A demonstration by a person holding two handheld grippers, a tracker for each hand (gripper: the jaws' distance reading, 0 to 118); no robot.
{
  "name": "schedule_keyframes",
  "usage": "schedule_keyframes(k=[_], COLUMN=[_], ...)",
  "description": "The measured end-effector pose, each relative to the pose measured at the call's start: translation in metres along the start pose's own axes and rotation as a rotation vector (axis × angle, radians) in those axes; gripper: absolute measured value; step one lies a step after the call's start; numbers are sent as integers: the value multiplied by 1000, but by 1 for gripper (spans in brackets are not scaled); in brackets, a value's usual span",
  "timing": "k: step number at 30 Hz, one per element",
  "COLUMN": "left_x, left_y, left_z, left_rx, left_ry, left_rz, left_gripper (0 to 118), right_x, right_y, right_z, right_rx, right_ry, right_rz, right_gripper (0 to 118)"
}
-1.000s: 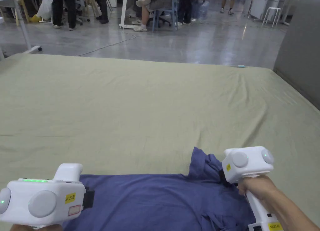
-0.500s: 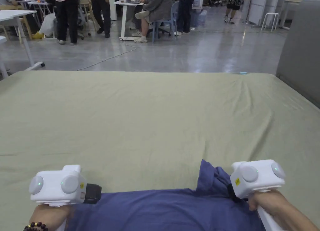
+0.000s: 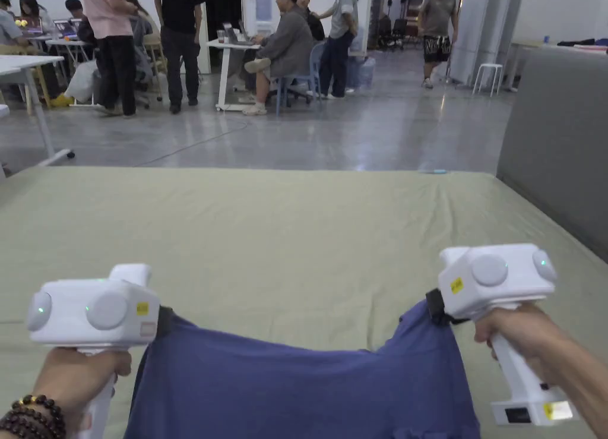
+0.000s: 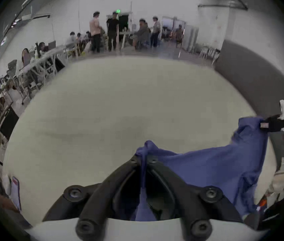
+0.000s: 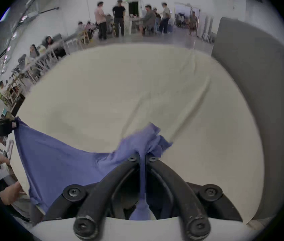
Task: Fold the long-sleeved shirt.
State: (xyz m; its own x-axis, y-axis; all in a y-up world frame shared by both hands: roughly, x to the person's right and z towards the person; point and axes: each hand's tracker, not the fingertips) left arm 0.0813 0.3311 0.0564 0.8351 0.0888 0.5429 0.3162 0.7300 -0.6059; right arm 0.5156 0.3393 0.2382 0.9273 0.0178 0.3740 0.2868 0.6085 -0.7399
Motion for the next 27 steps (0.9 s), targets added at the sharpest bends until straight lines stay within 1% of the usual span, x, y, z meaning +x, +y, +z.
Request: schedule_keyframes(k=[3,5,7,9,10,12,13,15,17,19,21,23,27], left_x=[-1,-2,-1,3,5,10,13,17,20,21,20,16,2], left_y=[49,89,128,173,193,232,246,269,282,283,279,268,223], left_z=[61,100,128,155,163,181,187,191,188,177,157,131,56], left_rx=[147,238,307,396,428,478,502,532,536,539,507,472,340], left_ry=[-18,-22,-30,-8,-4,4,15,33,37,47,61,65,66], left_rz=[3,25,34,29,31,39,41,34,35,32,31,33,44], left_gripper=[0,0,0,0,0,0,0,0,0,0,0,0,0], right_x=[4,10,13,12,13,14,12,8,6,6,10,12,18], right_y=[42,80,118,157,175,208,218,237,247,250,245,233,195], right_z=[76,127,164,205,220,246,256,272,275,269,248,217,123], right_rx=[144,247,311,423,442,487,506,540,541,538,514,472,355], right_ry=[-12,-7,-46,-114,-131,-123,-137,-144,-158,-167,-148,-132,-94], right_rz=[16,2,11,32,21,-19,-33,-17,-8,-15,-31,-44,-49], right_gripper=[1,1,1,1,1,1,1,1,1,1,1,1,1])
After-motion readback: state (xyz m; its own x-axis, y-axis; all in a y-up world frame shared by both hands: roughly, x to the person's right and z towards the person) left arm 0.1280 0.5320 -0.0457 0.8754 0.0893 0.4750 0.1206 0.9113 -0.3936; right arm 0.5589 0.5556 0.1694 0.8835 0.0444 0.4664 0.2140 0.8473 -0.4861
